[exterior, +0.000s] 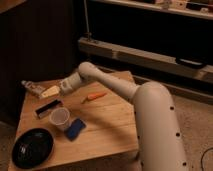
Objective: Place the white sponge in the ceramic bowl
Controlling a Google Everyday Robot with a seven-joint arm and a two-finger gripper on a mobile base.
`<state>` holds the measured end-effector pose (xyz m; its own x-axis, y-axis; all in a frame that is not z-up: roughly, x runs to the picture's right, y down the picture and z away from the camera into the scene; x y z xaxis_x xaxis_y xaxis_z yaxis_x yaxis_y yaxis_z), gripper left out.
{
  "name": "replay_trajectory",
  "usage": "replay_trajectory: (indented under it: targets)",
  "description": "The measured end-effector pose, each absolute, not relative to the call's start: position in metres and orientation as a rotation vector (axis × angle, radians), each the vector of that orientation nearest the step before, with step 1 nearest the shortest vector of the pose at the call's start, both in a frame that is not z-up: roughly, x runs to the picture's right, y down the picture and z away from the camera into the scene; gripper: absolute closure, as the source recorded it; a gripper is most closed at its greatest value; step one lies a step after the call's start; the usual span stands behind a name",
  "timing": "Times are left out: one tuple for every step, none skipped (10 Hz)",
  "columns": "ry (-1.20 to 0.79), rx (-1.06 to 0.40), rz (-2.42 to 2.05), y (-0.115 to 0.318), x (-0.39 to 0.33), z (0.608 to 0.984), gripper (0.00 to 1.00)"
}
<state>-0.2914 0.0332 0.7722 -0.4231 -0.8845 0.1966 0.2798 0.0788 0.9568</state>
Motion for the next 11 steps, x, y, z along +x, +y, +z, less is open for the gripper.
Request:
replay_trajectory:
  targets:
    - [-1.337,0.692,-1.565,0.027,-0.279,0.767,0.20]
    - [-1.261,0.750,-1.601,0.023,-0.261,0.756,0.20]
    - [-1.182,0.801,-1.635,0.022,-0.240,0.746,0.20]
    - [-1.129,0.837,-1.661,0.023,-0.228,0.737,0.20]
    - [-1.092,0.862,-1.680,0.023,-0.221,0.730,0.20]
    - [-1.075,0.871,-1.688,0.024,-0.217,0.727,0.20]
    - [-1.077,0.872,-1.689,0.024,-0.218,0.727,0.20]
    - [-1.078,0.873,-1.690,0.024,-0.219,0.726,0.20]
    - [-1.080,0.875,-1.693,0.024,-0.218,0.727,0.20]
    - [-1.081,0.867,-1.728,0.021,-0.220,0.727,0.20]
    - [-1.078,0.828,-1.790,0.014,-0.221,0.727,0.20]
